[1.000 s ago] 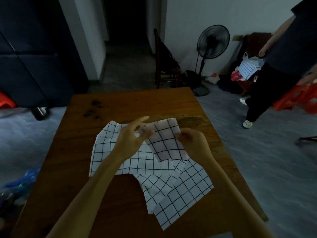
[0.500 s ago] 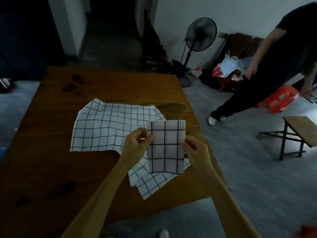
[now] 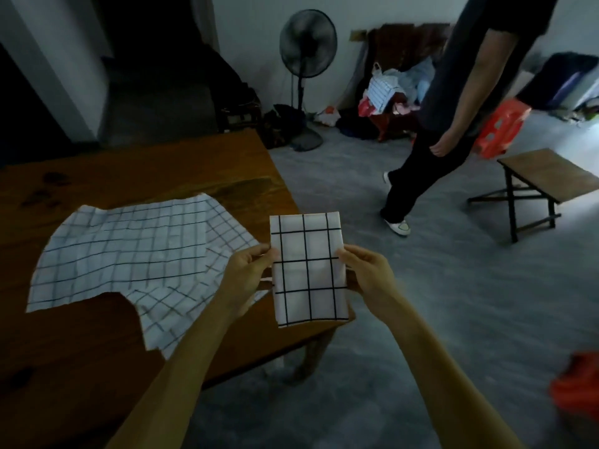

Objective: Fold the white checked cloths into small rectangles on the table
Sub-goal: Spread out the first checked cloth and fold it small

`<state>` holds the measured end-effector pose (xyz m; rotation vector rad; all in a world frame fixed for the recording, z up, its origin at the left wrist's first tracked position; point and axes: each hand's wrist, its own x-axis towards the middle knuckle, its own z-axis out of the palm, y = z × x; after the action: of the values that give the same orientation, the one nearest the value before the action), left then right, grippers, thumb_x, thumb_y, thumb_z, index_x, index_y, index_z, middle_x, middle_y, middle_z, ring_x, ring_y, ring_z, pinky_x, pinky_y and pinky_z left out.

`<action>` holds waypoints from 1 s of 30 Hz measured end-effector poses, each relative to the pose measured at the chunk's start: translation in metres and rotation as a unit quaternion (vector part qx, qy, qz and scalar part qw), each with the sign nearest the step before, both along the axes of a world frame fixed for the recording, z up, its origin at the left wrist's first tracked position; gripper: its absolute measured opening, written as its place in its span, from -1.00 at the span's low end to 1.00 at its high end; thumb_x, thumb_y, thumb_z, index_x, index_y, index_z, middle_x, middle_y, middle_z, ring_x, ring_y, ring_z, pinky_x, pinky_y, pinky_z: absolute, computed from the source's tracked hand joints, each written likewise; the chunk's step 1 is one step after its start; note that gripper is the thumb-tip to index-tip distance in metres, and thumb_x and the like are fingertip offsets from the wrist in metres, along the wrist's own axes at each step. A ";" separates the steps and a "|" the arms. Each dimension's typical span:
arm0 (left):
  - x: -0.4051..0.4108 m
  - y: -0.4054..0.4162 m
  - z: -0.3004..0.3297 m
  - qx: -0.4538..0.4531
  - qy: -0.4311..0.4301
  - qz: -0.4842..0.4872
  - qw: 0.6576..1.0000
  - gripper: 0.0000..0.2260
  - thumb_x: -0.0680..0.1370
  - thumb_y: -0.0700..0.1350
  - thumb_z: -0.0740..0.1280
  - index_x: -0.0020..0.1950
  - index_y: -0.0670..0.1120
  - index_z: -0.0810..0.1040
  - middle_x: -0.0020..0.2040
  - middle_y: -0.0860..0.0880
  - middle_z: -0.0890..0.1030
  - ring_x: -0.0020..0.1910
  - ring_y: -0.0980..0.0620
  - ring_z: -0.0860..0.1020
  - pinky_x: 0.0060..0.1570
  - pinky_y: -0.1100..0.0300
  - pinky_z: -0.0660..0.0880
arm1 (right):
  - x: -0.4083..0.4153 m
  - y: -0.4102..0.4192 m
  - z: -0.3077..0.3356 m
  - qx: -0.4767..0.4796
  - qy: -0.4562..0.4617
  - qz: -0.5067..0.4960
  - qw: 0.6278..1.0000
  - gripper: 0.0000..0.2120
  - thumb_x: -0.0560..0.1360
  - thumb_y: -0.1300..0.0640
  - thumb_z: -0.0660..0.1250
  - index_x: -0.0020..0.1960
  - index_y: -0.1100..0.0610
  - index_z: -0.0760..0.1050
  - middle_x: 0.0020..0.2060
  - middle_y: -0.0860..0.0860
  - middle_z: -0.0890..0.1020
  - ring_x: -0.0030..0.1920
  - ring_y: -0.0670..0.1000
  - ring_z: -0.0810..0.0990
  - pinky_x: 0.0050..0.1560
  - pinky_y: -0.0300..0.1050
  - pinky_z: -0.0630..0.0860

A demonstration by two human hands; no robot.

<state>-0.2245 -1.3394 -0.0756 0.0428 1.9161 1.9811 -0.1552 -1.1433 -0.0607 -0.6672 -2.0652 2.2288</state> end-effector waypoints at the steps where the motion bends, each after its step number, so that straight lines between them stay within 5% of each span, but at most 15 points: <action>1: 0.009 0.023 0.000 -0.002 -0.002 -0.010 1.000 -0.87 0.57 -0.16 0.27 0.02 -0.10 0.60 -0.09 -0.04 0.68 -0.11 -0.04 0.65 -0.22 0.09 0.57 | 0.011 0.025 -0.001 -0.007 -0.001 0.003 1.000 -0.85 0.57 0.16 0.29 0.02 0.11 0.63 -0.08 0.08 0.71 -0.07 0.09 0.70 -0.11 -0.01 0.61; 6: 0.031 0.124 0.009 -0.023 0.005 -0.055 0.998 -0.85 0.54 -0.14 0.31 0.07 -0.08 0.61 0.00 -0.04 0.67 0.02 -0.02 0.63 0.06 -0.06 0.55 | 0.056 0.130 0.001 -0.009 -0.013 -0.001 1.000 -0.81 0.58 0.15 0.27 0.09 0.18 0.62 -0.07 0.11 0.71 -0.05 0.12 0.69 -0.04 0.02 0.62; 10: 0.030 0.191 0.023 -0.028 0.012 -0.086 0.996 -0.89 0.56 -0.16 0.28 0.01 -0.05 0.59 -0.14 0.05 0.69 -0.15 0.06 0.65 -0.11 0.04 0.61 | 0.063 0.191 0.001 -0.002 -0.010 -0.048 0.999 -0.84 0.56 0.14 0.31 0.06 0.14 0.62 -0.10 0.05 0.72 -0.09 0.07 0.70 -0.01 0.04 0.63; 13: 0.020 0.231 0.023 -0.035 0.009 -0.109 0.993 -0.87 0.56 -0.12 0.28 0.00 -0.09 0.60 -0.17 -0.03 0.68 -0.21 -0.03 0.63 -0.24 0.10 0.60 | 0.057 0.223 -0.003 -0.010 -0.012 -0.082 0.997 -0.84 0.56 0.11 0.31 0.06 0.14 0.62 -0.18 0.00 0.72 -0.17 -0.01 0.70 -0.16 -0.11 0.63; 25: -0.105 0.365 -0.034 0.004 -0.040 -0.080 0.996 -0.86 0.55 -0.07 0.32 -0.07 -0.07 0.66 -0.23 -0.06 0.67 -0.32 -0.03 0.60 -0.34 0.12 0.56 | -0.061 0.344 -0.019 0.043 -0.076 -0.080 0.993 -0.79 0.58 0.07 0.28 -0.13 0.12 0.63 -0.34 -0.04 0.70 -0.32 -0.05 0.68 -0.35 -0.24 0.55; 30: -0.168 0.407 -0.027 0.028 -0.064 -0.063 0.996 -0.85 0.57 -0.08 0.30 -0.08 -0.08 0.64 -0.31 0.03 0.65 -0.38 0.07 0.59 -0.42 0.20 0.52 | -0.141 0.393 -0.010 0.071 -0.088 -0.057 0.992 -0.78 0.58 0.06 0.29 0.01 0.18 0.63 -0.15 0.11 0.71 -0.20 0.08 0.70 -0.23 -0.10 0.61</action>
<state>-0.3923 -0.9327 -0.1029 0.0489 1.7343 1.9066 -0.2963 -0.7499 -0.0710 -0.9736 -2.1757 2.0057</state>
